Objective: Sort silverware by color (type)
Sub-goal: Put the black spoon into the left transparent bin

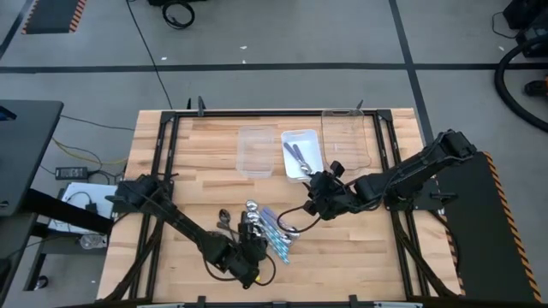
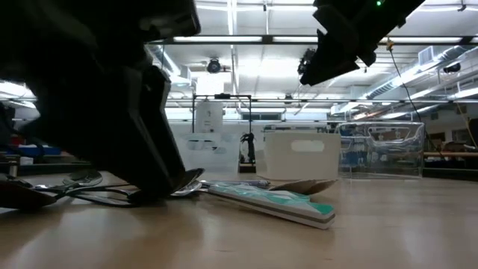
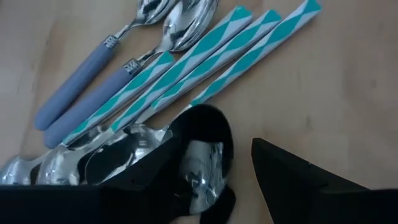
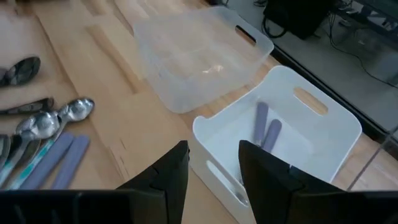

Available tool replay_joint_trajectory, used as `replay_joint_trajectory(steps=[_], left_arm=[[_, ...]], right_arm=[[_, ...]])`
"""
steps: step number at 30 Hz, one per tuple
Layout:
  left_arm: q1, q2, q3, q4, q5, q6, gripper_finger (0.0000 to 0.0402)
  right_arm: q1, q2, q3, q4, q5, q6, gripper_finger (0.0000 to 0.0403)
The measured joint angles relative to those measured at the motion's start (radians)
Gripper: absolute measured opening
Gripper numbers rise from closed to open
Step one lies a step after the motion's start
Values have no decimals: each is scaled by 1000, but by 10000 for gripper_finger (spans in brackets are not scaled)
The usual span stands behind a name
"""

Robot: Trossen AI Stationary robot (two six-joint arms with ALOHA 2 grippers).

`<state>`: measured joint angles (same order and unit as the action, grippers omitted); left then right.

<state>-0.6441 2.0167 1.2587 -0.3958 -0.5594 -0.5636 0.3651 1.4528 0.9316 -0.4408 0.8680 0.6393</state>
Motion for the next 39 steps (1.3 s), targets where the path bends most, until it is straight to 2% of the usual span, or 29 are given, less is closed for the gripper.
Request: replay_joint_trajectory(steps=[6, 9, 21, 25, 32, 39], left_arm=[[-8, 30, 3, -5, -36, -55, 205], [-18, 38, 3, -12, -58, -56, 189], [-16, 44, 2, -27, -73, -14, 58], [-16, 43, 2, -29, -85, 15, 28], [-18, 36, 3, -43, -79, 15, 19], [-26, -41, -2, -98, -25, -7, 15]], right_arm=[[-1, 13, -1, 32, -13, -38, 151], [-1, 16, -1, 31, -15, -46, 151], [-9, 16, -1, 44, -33, -59, 151], [-9, 16, -1, 45, -35, -65, 151], [-22, 16, -1, 51, -35, -90, 151], [-53, 15, -1, 84, -86, -123, 151]])
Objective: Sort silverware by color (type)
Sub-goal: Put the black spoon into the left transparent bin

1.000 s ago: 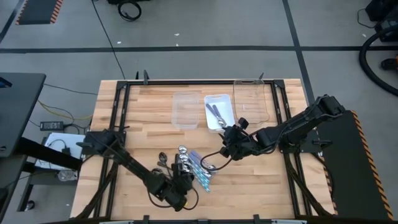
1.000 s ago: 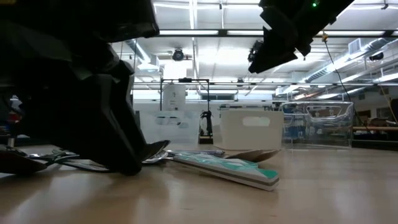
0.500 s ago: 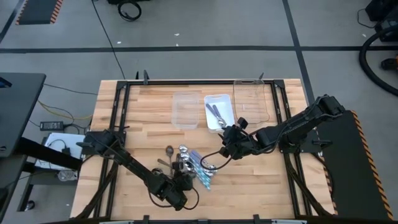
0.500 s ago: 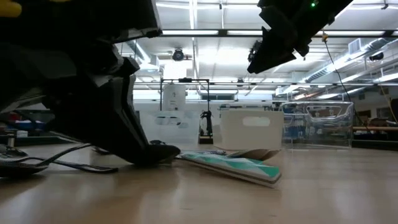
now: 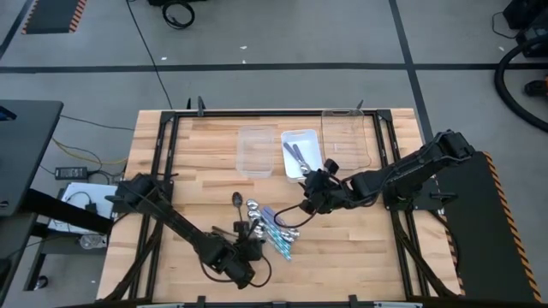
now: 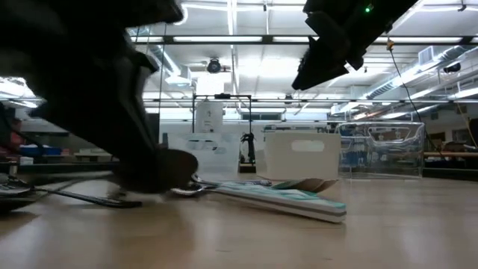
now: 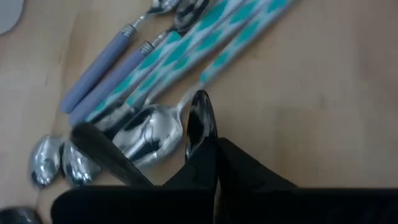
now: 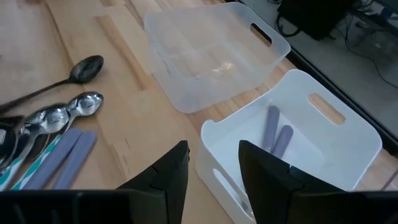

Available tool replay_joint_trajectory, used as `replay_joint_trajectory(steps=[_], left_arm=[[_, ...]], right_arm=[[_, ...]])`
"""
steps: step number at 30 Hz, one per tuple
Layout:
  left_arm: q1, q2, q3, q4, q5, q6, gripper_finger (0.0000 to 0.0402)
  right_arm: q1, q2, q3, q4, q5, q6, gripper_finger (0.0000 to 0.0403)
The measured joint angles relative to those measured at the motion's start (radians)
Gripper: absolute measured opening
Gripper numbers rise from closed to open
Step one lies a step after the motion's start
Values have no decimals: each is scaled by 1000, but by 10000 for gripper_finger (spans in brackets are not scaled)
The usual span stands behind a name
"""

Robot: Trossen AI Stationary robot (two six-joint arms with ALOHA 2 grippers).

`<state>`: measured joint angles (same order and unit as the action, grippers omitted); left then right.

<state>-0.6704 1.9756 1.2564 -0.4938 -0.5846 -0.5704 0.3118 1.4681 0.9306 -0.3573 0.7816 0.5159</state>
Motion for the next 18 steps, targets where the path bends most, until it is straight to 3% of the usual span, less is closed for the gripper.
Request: replay_joint_trajectory(steps=[10, 18], left_arm=[[25, -57, 0, -63, -49, 7, 15], [95, -55, -10, -58, -132, 149, 15]], right_arm=[[-2, 0, 0, 67, -21, -74, 151], [-2, 0, 0, 71, -43, -75, 151]])
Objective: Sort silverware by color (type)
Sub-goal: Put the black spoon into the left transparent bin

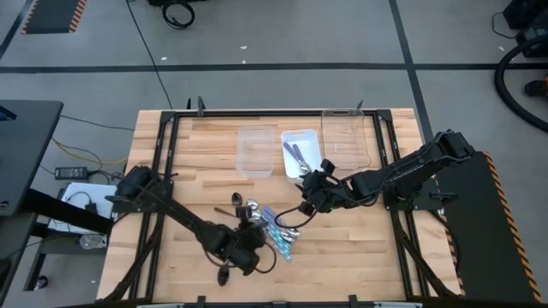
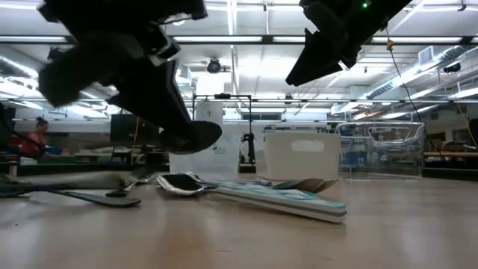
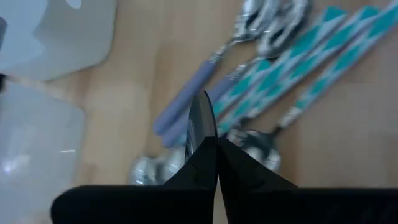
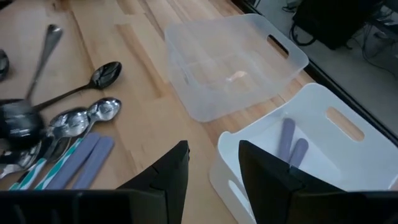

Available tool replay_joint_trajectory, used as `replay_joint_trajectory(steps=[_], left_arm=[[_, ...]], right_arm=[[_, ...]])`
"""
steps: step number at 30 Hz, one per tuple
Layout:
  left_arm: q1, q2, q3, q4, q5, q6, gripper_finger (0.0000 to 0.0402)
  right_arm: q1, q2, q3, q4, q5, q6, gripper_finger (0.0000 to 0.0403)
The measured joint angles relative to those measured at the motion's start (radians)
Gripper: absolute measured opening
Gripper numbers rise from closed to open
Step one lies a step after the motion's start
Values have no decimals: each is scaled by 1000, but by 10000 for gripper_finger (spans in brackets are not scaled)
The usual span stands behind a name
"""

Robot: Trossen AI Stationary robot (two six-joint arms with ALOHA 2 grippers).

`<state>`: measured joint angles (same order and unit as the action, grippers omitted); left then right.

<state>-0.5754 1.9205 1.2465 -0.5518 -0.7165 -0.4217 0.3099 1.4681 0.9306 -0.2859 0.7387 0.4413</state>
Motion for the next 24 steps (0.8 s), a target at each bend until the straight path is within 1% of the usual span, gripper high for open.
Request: replay_joint_trajectory(steps=[6, 11, 14, 18, 24], left_arm=[[47, -1, 0, -2, 7, 116, 15], [59, -26, 0, -11, 37, 209, 15], [68, -68, 1, -24, 57, 266, 15], [88, -156, 1, -36, 65, 329, 15], [164, -279, 1, -51, 68, 343, 15]], right_arm=[[3, 0, 0, -3, -11, 8, 151], [11, 0, 0, -8, -60, 33, 151], [29, 0, 0, -23, -72, 70, 151], [67, 0, 0, -49, -75, 134, 151], [125, 0, 0, -53, -51, 202, 151]])
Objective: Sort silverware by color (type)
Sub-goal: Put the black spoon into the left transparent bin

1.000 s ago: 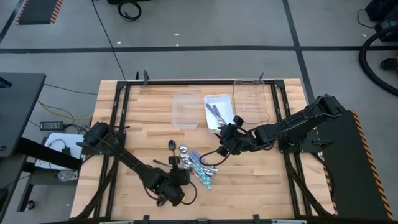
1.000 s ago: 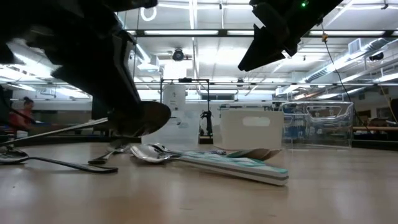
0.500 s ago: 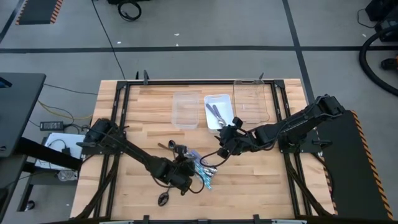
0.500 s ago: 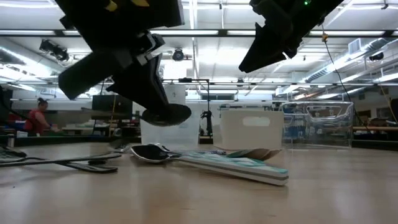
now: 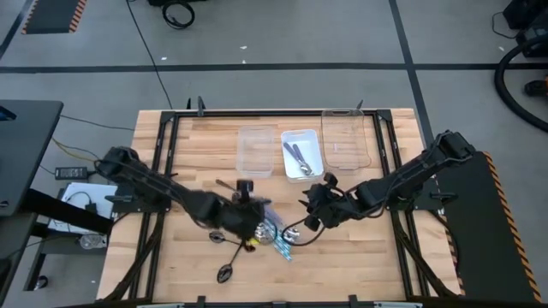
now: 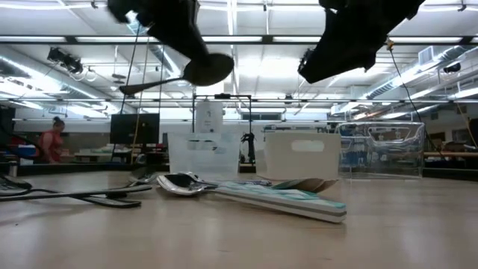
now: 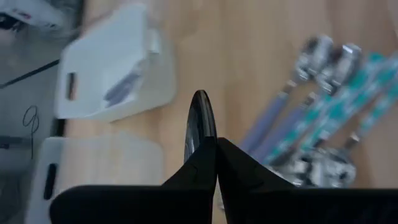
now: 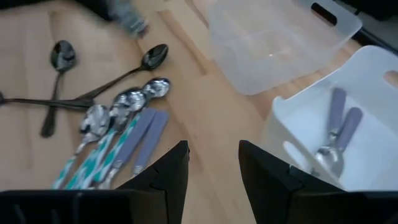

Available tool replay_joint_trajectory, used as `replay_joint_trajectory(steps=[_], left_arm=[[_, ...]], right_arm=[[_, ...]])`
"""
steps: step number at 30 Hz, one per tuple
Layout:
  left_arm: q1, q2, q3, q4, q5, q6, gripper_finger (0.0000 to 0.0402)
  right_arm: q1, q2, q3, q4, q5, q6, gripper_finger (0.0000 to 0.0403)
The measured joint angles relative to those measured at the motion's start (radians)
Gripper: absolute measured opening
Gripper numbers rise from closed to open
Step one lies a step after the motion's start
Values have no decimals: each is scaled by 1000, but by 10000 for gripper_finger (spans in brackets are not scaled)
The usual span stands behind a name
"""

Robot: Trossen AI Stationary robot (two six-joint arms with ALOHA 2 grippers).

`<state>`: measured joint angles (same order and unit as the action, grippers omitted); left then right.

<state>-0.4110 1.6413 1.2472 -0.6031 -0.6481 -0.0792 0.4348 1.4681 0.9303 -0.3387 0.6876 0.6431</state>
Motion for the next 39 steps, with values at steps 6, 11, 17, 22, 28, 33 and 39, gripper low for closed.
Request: replay_joint_trajectory(steps=[6, 11, 17, 22, 28, 33, 39], left_arm=[[145, -94, 0, 59, 100, 15, 15], [297, -125, 0, 184, 252, -6, 15], [452, -117, 1, 271, 335, -163, 15], [540, -90, 1, 313, 336, -320, 16], [606, -15, 1, 378, 337, -433, 16], [656, 52, 0, 398, 337, -486, 16], [706, 78, 0, 386, 336, -514, 16]], right_arm=[[41, -1, -40, 4, 3, 77, 151], [71, -1, -88, 8, 22, 78, 151], [94, -1, -171, 55, 48, 71, 151], [114, -1, -236, 188, -11, 34, 151], [134, -1, -277, 299, -90, -58, 151], [148, 0, -281, 298, -109, -123, 151], [160, 0, -281, 253, -116, -175, 151]])
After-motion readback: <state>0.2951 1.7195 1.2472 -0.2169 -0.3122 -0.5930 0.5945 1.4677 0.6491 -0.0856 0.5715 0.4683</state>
